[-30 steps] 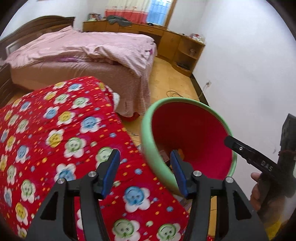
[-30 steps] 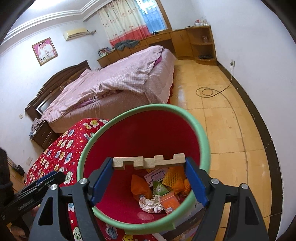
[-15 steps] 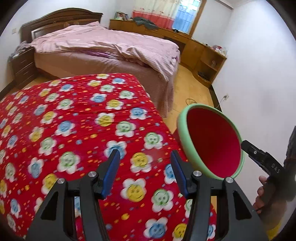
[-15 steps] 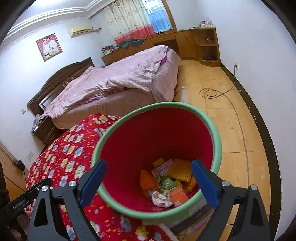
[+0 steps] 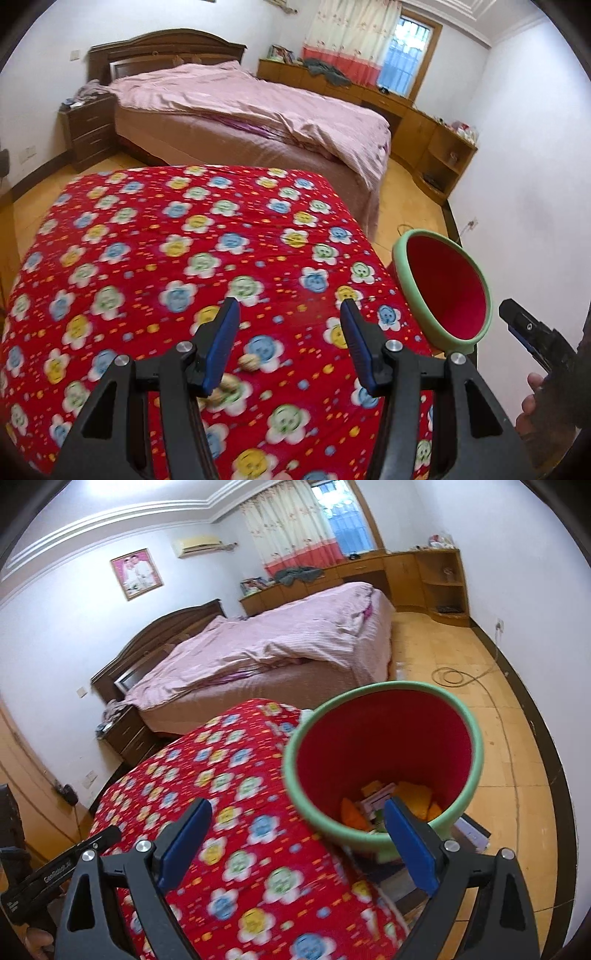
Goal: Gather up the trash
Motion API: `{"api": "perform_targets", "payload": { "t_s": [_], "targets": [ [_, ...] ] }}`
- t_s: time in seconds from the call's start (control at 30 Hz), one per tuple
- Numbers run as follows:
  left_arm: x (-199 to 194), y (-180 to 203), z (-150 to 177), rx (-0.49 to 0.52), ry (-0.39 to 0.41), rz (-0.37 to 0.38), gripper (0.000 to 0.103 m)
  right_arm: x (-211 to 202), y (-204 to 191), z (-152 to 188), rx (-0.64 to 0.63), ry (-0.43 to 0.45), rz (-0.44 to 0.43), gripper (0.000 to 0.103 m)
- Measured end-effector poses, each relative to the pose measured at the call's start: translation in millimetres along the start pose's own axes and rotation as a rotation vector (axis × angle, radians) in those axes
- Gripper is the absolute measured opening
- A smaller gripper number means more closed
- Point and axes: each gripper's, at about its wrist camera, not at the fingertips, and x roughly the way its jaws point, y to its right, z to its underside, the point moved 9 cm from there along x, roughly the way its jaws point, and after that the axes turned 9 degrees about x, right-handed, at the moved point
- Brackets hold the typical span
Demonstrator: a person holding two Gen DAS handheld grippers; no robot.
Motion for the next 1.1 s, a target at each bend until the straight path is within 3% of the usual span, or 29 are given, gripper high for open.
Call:
{"api": "perform_targets", "payload": {
  "t_s": [0.5, 0.8, 1.1],
  "targets": [
    [-70, -48, 42, -0.035, 0.071, -0.081, 0.056, -38, -74, 66, -0.103, 0.011, -0.085, 0.100],
    [-93, -70, 66, -0.037, 0.138, -0.243, 0.056, -57, -103, 99, -0.215, 0.064, -0.119, 0.102],
    [-93, -76, 74, -0.030, 0.174, -0.309, 0.057, -54, -116, 119, -0.263, 0.080, -0.140, 0.102]
  ]
}}
